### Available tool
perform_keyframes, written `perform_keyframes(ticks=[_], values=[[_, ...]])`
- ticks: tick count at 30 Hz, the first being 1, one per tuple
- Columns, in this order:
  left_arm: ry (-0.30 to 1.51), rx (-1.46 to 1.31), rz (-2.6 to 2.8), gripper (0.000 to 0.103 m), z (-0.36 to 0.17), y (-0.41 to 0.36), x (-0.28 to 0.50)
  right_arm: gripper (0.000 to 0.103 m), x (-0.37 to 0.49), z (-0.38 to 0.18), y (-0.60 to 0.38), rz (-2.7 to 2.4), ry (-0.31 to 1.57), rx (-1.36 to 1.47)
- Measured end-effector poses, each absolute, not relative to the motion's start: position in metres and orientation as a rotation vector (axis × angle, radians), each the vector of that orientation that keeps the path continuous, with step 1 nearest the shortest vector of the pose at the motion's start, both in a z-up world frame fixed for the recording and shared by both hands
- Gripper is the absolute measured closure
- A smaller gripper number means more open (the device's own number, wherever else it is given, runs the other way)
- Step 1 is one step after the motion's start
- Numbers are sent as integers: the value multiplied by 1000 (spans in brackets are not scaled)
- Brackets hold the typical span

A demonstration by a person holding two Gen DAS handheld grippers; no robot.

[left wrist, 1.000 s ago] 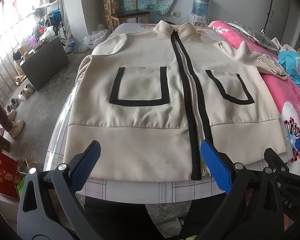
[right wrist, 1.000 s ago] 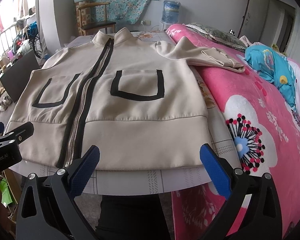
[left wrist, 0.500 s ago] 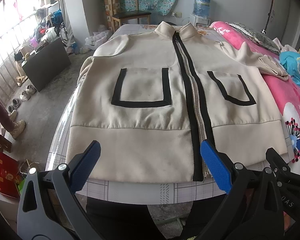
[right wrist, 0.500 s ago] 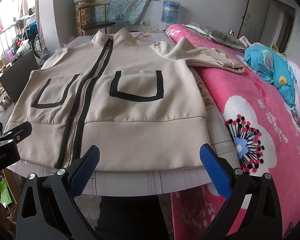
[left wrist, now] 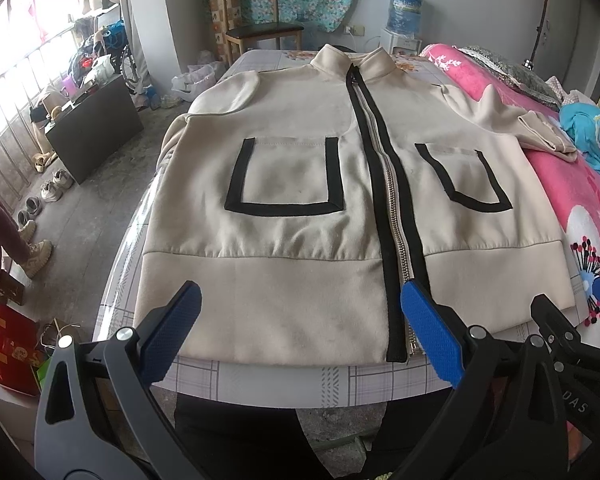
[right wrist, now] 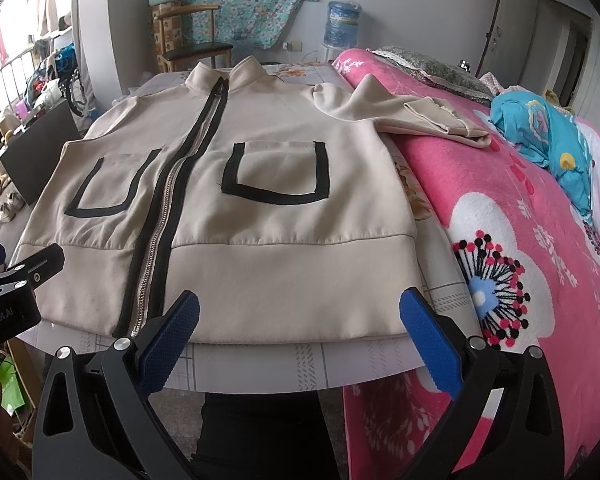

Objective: Fold large clothes

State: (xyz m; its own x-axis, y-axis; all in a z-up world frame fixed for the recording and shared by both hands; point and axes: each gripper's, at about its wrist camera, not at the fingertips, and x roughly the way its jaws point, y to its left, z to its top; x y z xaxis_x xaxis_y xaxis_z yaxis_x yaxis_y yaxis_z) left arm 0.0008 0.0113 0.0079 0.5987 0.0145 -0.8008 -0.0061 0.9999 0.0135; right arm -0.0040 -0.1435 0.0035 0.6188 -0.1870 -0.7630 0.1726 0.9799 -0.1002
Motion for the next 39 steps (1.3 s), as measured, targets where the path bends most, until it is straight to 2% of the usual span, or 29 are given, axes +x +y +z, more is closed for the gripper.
perform_keyframes(ticks=[19, 39], values=[[953, 36, 34, 7, -7, 16, 14, 5, 7, 1, -141, -203, 892, -30], [1014, 131, 21, 6, -60, 19, 63, 5, 65, -55, -144, -155, 1034, -36]])
